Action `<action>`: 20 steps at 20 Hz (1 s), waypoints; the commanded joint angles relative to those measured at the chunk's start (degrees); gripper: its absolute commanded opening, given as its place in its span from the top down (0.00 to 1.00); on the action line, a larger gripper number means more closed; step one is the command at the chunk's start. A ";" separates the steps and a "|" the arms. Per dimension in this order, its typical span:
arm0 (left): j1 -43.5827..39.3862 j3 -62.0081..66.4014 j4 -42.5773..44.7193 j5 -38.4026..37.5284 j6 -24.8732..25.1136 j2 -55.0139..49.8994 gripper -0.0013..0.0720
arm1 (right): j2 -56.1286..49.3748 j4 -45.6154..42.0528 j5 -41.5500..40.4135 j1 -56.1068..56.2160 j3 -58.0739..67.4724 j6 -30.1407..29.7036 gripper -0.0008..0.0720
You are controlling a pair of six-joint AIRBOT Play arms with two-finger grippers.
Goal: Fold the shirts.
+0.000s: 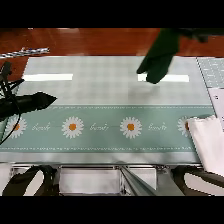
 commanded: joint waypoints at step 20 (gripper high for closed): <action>0.02 0.00 -0.31 -1.49 0.02 0.07 0.96 | 31.56 -44.76 41.44 -64.98 -30.71 -0.07 0.96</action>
